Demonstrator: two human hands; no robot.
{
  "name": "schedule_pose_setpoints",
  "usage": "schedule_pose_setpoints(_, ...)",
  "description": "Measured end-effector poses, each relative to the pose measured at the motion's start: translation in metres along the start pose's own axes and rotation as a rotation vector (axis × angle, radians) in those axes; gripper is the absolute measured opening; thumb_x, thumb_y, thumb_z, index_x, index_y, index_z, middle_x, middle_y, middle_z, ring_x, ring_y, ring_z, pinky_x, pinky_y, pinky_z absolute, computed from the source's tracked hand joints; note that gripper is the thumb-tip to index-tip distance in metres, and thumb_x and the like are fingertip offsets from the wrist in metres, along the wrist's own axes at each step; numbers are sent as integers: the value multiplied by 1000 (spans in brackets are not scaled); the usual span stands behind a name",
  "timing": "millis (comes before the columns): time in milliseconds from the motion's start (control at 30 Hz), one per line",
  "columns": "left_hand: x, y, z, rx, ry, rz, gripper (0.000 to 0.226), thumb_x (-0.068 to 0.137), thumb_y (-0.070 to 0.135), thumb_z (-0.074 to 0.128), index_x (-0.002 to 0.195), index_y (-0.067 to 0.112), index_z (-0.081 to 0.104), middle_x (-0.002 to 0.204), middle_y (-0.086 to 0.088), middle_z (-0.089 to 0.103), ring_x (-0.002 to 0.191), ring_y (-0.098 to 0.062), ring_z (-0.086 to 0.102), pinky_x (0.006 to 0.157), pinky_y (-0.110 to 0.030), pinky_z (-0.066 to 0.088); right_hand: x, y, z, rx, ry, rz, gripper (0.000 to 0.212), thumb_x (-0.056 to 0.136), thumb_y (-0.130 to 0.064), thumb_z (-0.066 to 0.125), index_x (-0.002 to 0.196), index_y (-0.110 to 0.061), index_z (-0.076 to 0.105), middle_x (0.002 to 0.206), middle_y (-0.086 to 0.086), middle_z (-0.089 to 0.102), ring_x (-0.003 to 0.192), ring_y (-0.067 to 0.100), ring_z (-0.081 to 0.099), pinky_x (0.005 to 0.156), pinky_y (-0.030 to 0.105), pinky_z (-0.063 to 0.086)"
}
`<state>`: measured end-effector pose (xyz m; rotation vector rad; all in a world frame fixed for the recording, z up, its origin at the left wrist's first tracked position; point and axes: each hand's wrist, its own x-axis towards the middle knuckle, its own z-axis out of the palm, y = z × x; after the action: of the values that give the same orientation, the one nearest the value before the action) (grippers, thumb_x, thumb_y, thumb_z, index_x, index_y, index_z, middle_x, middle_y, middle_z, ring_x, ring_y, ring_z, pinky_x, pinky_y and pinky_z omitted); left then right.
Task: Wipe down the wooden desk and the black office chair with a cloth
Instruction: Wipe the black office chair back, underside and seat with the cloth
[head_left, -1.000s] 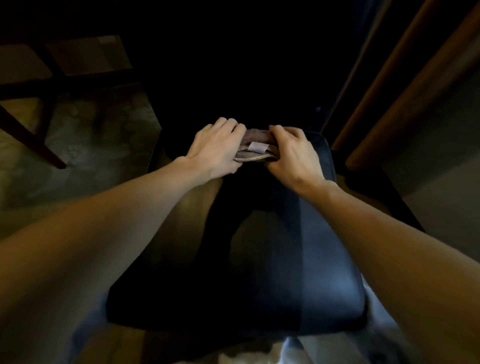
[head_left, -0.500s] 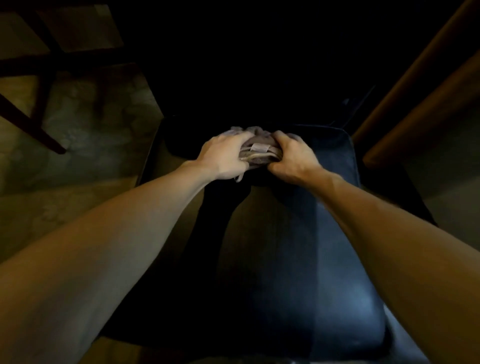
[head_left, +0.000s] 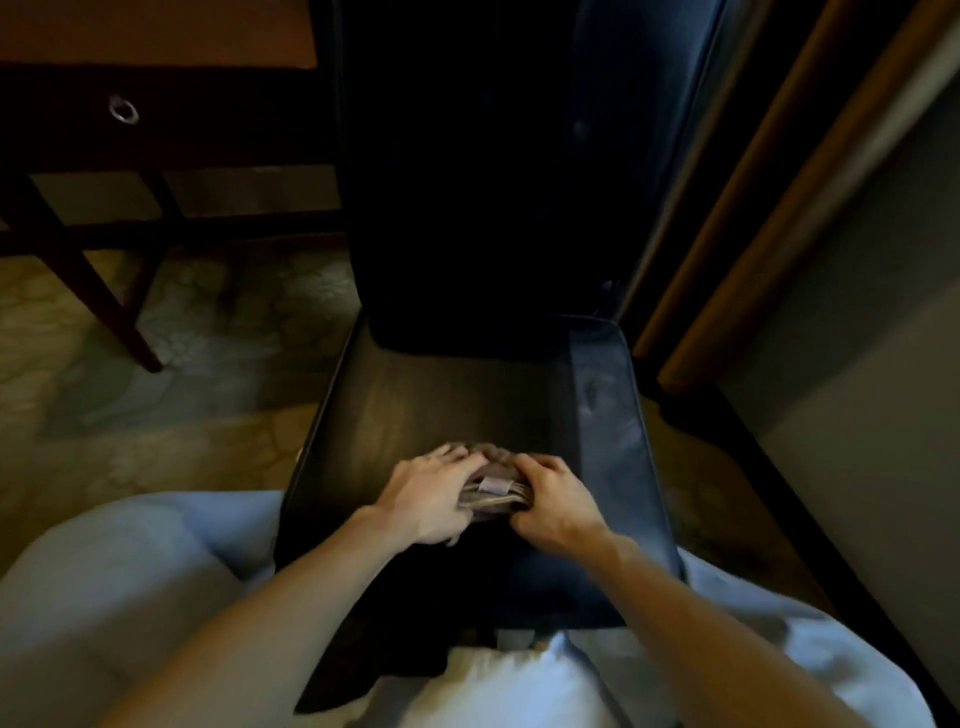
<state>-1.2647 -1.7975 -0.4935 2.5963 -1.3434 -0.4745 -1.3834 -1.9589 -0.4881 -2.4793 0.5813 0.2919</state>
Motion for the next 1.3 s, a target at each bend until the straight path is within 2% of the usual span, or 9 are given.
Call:
schedule_pose_setpoints(233,-62,23,10,64,-30,32,60,84,42,66,141,35,50,140,7,58,129,-20,56,101,-35,46,-64,-7,23,-74,-10,14,54,78,-39,64,131,-39,53,122,-2,55,116,22,57,99,39,50)
schedule_pose_setpoints(467,-104,45,35,140,-71,-9,58,86,41,66,141,33,52,139,4,61,122,-24,61,101,-37,49,-100,3,54,-116,-23,9,52,81,-42,67,131,-41,54,120,-3,54,107,20,60,96,38,50)
schedule_pose_setpoints(600,-113,48,33,116,-113,-31,54,87,38,67,139,33,56,127,2,68,112,-24,65,93,-36,52,-100,5,57,-67,-79,3,40,81,-43,69,120,-37,60,112,-3,63,98,21,63,92,40,54)
schedule_pose_setpoints(733,-117,53,33,43,-164,-91,51,85,36,70,135,35,59,115,2,73,104,-22,68,91,-37,57,-98,9,60,-13,-133,18,31,79,-36,71,109,-33,65,95,-7,67,87,19,63,78,32,48)
schedule_pose_setpoints(833,-116,53,35,-36,-192,-146,44,81,33,73,124,37,63,102,4,74,95,-20,70,86,-38,59,-92,9,56,30,-179,51,27,77,-33,70,104,-32,67,85,-8,66,79,16,64,73,28,47)
schedule_pose_setpoints(967,-102,54,26,-113,-309,-215,18,77,37,71,93,36,64,86,8,73,81,-13,69,74,-31,57,-85,11,48,163,-289,79,10,79,-18,68,82,-27,66,77,-3,68,72,14,66,61,23,50)
schedule_pose_setpoints(1033,-94,60,18,-171,-463,-290,25,67,33,73,91,33,67,85,3,74,81,-16,71,79,-34,61,-80,14,42,199,-362,94,13,80,-10,65,80,-22,68,76,0,68,69,16,67,58,24,53)
schedule_pose_setpoints(1133,-78,64,6,-225,-626,-309,35,54,23,70,89,20,74,88,-8,78,84,-25,76,82,-38,63,-73,14,33,192,-428,96,17,80,-9,64,91,-16,73,83,4,70,75,19,68,66,30,57)
schedule_pose_setpoints(1300,-26,69,-43,-204,-597,-255,19,56,18,67,73,18,76,79,-6,79,61,-19,71,62,-29,54,-44,18,-20,243,-287,65,7,77,-13,69,81,-17,72,80,2,71,73,17,67,65,28,54)
